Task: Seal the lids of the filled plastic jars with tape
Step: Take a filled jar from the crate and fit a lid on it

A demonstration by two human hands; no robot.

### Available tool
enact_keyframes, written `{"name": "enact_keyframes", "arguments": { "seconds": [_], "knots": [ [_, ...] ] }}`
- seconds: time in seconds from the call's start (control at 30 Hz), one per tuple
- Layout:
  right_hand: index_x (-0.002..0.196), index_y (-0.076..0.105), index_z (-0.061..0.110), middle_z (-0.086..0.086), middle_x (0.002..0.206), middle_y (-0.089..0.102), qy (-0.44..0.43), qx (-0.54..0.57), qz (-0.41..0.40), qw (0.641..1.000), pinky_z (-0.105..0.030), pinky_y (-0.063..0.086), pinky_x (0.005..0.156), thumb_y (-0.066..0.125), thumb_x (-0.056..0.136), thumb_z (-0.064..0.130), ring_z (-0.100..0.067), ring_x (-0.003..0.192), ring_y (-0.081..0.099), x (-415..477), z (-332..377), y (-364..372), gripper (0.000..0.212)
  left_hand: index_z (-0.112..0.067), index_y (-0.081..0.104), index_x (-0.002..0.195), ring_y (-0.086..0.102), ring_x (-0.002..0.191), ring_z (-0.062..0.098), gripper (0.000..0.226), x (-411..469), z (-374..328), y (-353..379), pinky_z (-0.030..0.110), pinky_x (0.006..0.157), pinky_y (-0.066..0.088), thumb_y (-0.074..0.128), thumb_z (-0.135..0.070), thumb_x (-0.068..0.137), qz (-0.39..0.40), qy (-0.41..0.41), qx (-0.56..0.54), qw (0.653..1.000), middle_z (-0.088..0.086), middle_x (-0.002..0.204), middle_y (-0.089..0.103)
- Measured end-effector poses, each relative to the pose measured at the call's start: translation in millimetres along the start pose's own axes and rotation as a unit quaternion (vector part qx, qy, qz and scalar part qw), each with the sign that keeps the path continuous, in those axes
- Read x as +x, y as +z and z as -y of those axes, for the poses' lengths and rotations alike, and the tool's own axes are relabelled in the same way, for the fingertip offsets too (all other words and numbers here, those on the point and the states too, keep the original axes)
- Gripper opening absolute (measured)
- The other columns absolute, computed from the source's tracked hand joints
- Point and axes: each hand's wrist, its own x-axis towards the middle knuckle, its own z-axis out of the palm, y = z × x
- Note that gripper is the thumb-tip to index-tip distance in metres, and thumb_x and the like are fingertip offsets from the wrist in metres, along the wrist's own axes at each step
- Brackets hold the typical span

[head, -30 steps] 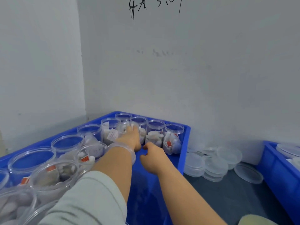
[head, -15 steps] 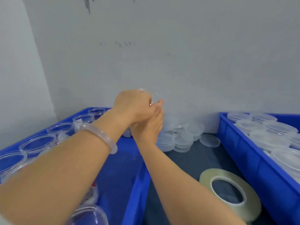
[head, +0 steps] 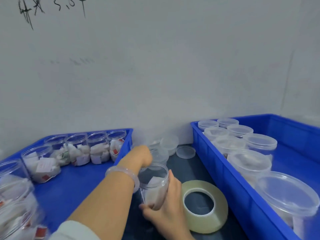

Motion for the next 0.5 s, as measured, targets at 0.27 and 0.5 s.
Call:
{"name": "enact_keyframes", "arguments": {
  "seconds": [0.27, 0.5],
  "knots": [
    [0.149, 0.013, 0.016, 0.01, 0.14, 0.034, 0.05, -0.019, 0.024, 0.998, -0.027, 0.032, 0.107, 0.07, 0.053, 0.053, -0.013, 0.135, 0.031, 9.5, 0.2, 1.9, 0.118, 0.004, 0.055, 0.125, 0.057, 0.106, 0.028, 0.035, 30.8, 14.4, 26.2, 0.03, 0.088, 0.049, 0.054, -0.011, 0.093, 0.022, -0.111, -0.25, 0.962, 0.015, 0.114, 0.063],
    [0.148, -0.005, 0.032, 0.035, 0.13, 0.011, 0.025, -0.004, 0.014, 1.0, -0.008, 0.015, 0.1, 0.071, 0.059, 0.053, 0.011, 0.126, 0.012, 0.8, 1.6, -0.8, 0.119, -0.013, 0.064, 0.099, 0.057, 0.103, 0.025, 0.021, 24.6, 26.2, 29.1, 0.035, 0.091, 0.049, 0.066, -0.008, 0.078, -0.074, -0.019, -0.137, 0.988, 0.006, 0.11, 0.061]
  ]
}}
